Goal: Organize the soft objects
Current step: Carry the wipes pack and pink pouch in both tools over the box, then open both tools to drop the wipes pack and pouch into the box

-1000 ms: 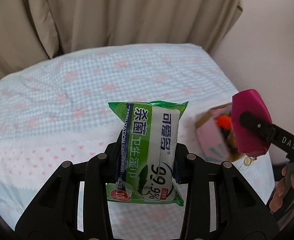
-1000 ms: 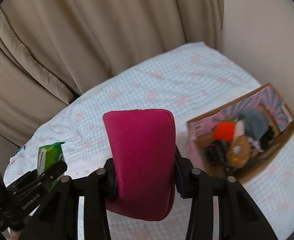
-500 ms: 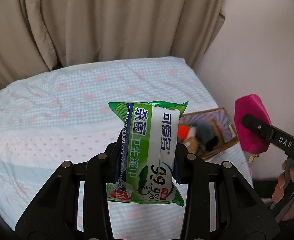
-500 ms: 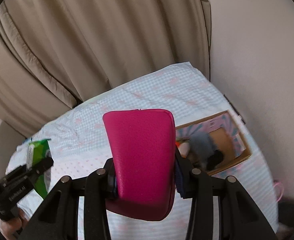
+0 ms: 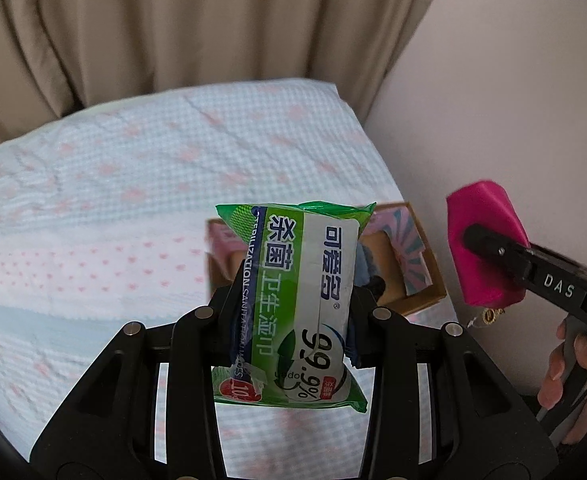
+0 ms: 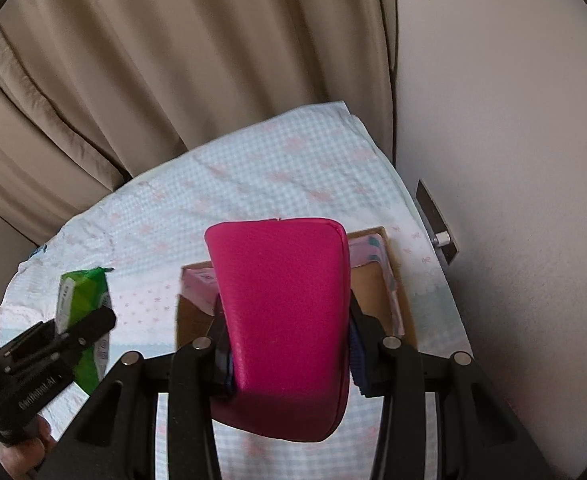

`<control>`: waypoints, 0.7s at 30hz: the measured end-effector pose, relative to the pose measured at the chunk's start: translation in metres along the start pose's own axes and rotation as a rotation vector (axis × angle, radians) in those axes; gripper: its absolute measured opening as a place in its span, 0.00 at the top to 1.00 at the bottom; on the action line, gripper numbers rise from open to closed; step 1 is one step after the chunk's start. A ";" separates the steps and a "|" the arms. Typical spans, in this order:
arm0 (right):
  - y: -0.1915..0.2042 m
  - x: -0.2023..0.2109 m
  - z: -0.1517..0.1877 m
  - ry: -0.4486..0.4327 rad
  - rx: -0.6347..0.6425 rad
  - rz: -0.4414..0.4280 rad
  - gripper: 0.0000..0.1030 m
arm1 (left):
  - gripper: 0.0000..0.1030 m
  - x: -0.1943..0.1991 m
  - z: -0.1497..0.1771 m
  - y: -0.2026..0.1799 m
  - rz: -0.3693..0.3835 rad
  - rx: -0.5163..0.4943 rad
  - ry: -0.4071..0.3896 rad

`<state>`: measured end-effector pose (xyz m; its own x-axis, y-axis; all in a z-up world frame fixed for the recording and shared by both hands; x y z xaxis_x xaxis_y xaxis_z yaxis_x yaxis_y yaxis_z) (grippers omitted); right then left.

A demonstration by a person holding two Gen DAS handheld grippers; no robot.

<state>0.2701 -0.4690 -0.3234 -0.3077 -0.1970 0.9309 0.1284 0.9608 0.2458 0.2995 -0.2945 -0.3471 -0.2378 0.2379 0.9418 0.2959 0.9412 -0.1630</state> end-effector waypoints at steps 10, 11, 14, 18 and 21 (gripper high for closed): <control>-0.046 -0.086 -0.016 0.147 0.016 0.002 0.62 | 0.67 -0.116 -0.006 -0.021 -0.028 0.010 0.193; -0.049 -0.091 -0.017 0.153 0.017 0.000 0.62 | 0.67 -0.125 -0.006 -0.023 -0.033 0.005 0.207; -0.053 -0.108 -0.021 0.174 0.021 -0.008 0.62 | 0.67 -0.148 -0.005 -0.028 -0.036 -0.009 0.240; -0.057 -0.121 -0.028 0.194 0.027 -0.011 0.55 | 0.63 -0.158 -0.008 -0.037 -0.021 -0.025 0.246; -0.057 -0.127 -0.035 0.202 0.035 -0.046 0.13 | 0.00 -0.162 -0.007 -0.036 -0.045 -0.034 0.260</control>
<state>0.3343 -0.5055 -0.4459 -0.1169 -0.2726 0.9550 0.0849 0.9553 0.2831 0.3337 -0.3688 -0.4916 -0.0068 0.1221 0.9925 0.3222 0.9399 -0.1134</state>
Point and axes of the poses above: each gripper's, at about its wrist camera, not at the fingertips, and x roughly against the way its jaws point, y to its left, z to its underside, the point moved 9 cm from there along -x, roughly the way its jaws point, and after that the axes turned 15 degrees about y, right-handed, at the moved point
